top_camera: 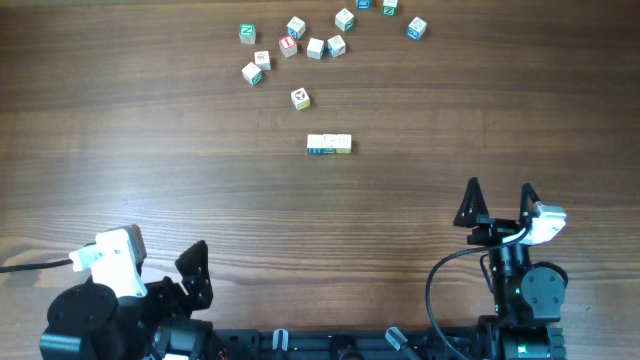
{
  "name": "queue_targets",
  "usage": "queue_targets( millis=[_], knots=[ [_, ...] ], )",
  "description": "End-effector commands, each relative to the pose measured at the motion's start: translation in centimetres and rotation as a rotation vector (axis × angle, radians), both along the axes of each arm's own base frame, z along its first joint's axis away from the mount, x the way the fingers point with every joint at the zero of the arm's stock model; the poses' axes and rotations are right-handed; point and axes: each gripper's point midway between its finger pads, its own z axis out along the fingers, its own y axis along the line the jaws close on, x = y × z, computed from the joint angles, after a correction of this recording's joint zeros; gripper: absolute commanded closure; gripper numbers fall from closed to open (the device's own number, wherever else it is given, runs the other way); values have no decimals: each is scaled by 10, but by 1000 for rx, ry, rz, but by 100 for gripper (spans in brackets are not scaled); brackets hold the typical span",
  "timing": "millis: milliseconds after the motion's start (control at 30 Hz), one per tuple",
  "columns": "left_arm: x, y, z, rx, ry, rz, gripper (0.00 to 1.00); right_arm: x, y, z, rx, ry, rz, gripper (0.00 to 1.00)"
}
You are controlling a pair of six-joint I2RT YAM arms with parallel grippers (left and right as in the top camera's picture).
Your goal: Form a horizontal line
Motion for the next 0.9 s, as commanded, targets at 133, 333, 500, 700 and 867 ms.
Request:
queue_targets(
  millis=[133,333,500,700,867],
  knots=[
    [0,1,1,3,-5,3,0,-2,-14,7,158,-39,-76,0],
    [0,1,1,3,-5,3,0,-2,-18,7,147,-42,-104,0],
    [0,1,1,4,-4,3,0,-1,-5,5,3,-21,-24,0],
    [0,1,1,3,-5,3,0,-1,11,4,1,-17,65,0],
    [0,1,1,3,-5,3,0,-1,12,4,1,-17,70,0]
  ],
)
